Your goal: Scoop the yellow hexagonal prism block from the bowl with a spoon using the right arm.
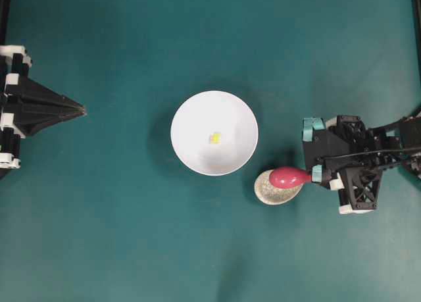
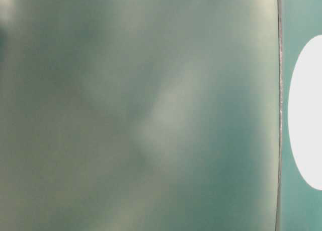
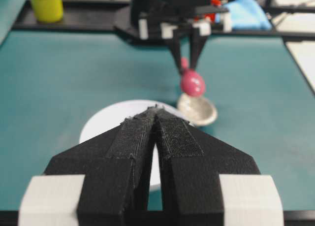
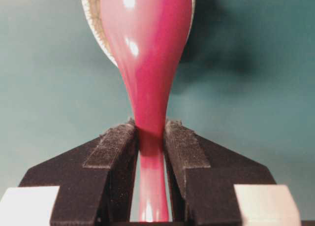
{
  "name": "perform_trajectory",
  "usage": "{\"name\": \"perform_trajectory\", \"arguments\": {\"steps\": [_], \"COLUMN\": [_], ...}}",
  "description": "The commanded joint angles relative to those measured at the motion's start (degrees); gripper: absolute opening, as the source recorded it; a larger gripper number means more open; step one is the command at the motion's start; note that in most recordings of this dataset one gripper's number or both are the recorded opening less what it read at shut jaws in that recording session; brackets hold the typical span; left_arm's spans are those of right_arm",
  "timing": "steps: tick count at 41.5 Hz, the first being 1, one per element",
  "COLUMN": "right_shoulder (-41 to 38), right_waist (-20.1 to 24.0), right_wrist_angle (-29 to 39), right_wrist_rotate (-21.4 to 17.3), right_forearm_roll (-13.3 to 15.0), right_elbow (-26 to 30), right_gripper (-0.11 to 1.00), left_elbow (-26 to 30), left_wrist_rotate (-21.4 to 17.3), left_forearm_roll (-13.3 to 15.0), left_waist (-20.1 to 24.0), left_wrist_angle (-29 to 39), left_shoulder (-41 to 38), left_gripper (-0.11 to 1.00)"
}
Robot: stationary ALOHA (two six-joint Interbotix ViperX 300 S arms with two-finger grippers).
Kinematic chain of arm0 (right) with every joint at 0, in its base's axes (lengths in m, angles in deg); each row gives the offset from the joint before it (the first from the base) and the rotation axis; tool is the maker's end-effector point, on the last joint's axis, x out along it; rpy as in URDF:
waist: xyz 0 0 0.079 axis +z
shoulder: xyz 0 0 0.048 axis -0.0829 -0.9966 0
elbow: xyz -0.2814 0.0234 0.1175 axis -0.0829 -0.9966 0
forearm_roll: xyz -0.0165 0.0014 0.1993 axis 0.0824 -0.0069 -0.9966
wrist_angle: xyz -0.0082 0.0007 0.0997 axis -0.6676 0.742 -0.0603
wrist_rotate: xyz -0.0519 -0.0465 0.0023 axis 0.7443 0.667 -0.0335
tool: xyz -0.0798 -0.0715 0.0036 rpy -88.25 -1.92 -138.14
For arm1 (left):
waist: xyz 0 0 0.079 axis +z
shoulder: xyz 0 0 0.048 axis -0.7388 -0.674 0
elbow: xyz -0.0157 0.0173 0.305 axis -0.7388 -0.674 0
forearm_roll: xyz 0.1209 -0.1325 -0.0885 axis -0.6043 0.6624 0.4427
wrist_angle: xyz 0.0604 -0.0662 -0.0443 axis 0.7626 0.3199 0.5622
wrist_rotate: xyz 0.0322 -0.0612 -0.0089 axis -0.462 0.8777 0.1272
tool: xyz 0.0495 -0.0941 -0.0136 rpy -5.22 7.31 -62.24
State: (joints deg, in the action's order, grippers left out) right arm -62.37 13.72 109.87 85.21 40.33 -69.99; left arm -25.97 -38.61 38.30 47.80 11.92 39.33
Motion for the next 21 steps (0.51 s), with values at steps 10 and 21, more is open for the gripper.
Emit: {"name": "perform_trajectory", "arguments": {"steps": [10, 21], "right_shoulder": [0.35, 0.44], "right_waist": [0.09, 0.00], "right_wrist_angle": [-0.18, -0.18], "right_wrist_rotate": [-0.09, 0.18], "right_forearm_roll": [0.53, 0.53], "right_elbow": [1.23, 1.23], "right_gripper": [0.23, 0.23], "left_elbow": [1.23, 1.23], "left_wrist_rotate": [0.09, 0.09], "left_forearm_roll": [-0.18, -0.18], "left_waist": [0.00, 0.00], "left_wrist_angle": [-0.09, -0.09], "left_shoulder": [-0.53, -0.53], "left_gripper": [0.00, 0.00]}}
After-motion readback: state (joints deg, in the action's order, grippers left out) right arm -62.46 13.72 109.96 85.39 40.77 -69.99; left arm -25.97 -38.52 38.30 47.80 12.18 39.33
